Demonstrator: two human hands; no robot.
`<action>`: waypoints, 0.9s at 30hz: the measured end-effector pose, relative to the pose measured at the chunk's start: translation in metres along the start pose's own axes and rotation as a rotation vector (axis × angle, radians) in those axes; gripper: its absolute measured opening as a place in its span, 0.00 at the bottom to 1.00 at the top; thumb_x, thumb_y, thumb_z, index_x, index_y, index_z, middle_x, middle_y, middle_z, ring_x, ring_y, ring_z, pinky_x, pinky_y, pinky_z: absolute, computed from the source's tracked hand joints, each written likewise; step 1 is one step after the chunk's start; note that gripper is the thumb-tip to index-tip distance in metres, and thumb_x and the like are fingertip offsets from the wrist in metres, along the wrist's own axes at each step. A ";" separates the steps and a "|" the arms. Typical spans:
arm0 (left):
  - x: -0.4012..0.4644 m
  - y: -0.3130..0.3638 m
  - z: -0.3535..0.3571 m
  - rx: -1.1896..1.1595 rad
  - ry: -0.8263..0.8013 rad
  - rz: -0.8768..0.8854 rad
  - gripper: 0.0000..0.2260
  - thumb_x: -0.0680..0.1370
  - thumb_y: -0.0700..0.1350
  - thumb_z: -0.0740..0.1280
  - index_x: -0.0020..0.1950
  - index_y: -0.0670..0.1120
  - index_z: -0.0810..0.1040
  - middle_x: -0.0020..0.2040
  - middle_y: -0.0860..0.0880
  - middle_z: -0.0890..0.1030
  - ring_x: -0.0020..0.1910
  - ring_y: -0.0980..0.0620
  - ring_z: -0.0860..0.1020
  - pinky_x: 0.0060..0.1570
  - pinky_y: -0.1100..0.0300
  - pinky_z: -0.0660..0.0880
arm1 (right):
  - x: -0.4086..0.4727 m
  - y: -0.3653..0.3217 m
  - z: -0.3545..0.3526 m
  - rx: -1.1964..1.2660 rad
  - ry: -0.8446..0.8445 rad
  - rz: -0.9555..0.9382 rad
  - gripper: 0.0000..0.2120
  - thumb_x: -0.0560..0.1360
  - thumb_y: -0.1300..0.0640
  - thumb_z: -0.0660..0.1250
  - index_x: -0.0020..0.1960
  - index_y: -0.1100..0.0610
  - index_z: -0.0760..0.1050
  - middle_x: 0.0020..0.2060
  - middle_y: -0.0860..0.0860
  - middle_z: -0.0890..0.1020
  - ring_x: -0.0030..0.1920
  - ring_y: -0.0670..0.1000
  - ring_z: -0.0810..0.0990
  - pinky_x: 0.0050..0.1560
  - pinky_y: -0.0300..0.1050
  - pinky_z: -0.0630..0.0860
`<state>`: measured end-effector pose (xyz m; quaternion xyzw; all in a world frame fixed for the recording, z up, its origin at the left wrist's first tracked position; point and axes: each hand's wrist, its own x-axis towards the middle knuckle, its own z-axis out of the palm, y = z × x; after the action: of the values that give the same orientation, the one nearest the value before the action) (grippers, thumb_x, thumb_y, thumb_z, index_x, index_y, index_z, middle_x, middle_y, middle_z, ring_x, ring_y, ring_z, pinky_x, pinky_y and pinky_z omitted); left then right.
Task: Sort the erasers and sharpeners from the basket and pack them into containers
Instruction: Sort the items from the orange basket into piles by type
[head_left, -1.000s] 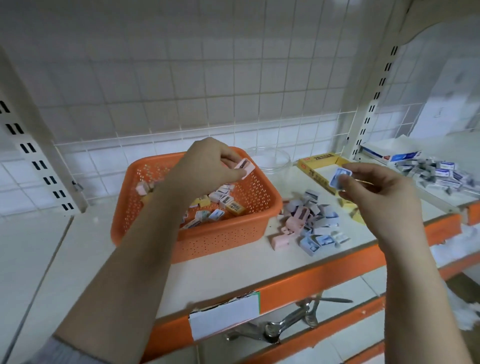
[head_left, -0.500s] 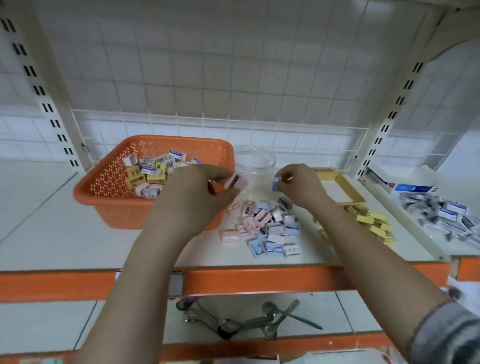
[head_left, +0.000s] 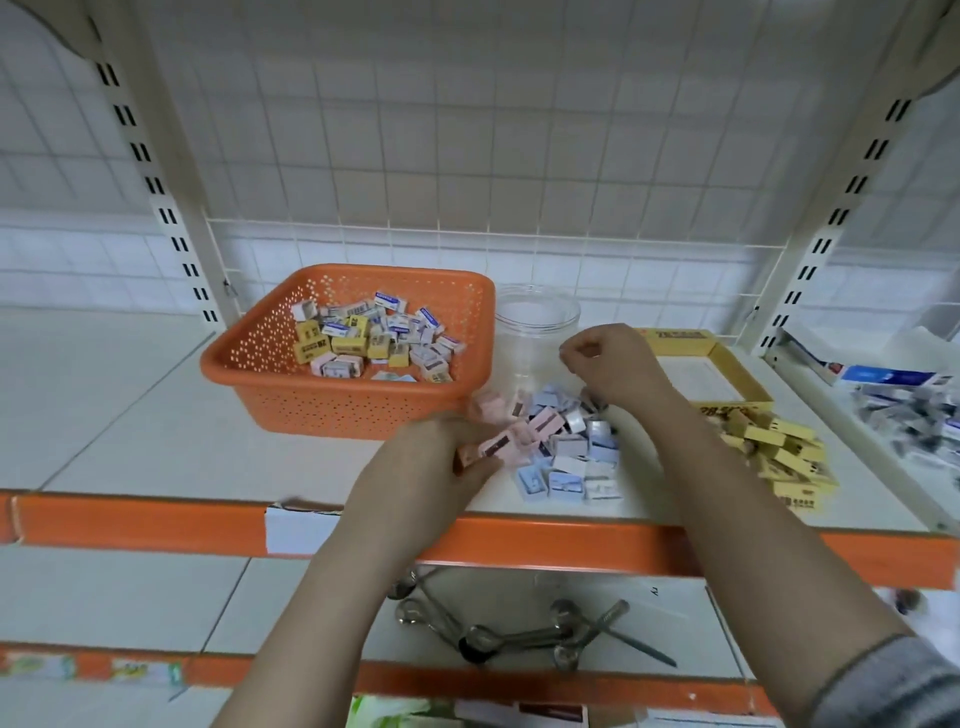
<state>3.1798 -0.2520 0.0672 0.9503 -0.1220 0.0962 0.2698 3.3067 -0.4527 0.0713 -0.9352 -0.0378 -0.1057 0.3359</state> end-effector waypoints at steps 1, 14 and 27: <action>0.000 -0.002 0.007 -0.001 -0.034 -0.011 0.15 0.77 0.50 0.66 0.63 0.56 0.76 0.55 0.55 0.80 0.47 0.55 0.76 0.50 0.59 0.73 | -0.009 -0.002 -0.004 0.098 0.046 -0.002 0.07 0.75 0.58 0.65 0.44 0.58 0.82 0.39 0.50 0.83 0.43 0.48 0.81 0.44 0.37 0.75; 0.005 -0.009 -0.027 -0.101 0.215 0.113 0.09 0.77 0.45 0.66 0.55 0.51 0.82 0.42 0.62 0.78 0.38 0.65 0.75 0.38 0.76 0.69 | -0.067 -0.036 -0.018 0.409 0.198 0.003 0.10 0.75 0.60 0.65 0.41 0.45 0.79 0.39 0.48 0.84 0.47 0.49 0.82 0.47 0.40 0.76; 0.087 -0.123 -0.115 -0.075 0.151 0.178 0.07 0.77 0.44 0.66 0.48 0.47 0.83 0.42 0.53 0.82 0.40 0.56 0.78 0.39 0.74 0.69 | 0.044 -0.152 0.059 -0.428 -0.186 -0.145 0.09 0.75 0.58 0.66 0.51 0.60 0.82 0.47 0.54 0.82 0.48 0.52 0.79 0.49 0.43 0.75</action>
<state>3.2840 -0.1045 0.1243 0.9149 -0.1888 0.1866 0.3042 3.3378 -0.2974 0.1307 -0.9856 -0.1122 -0.0484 0.1169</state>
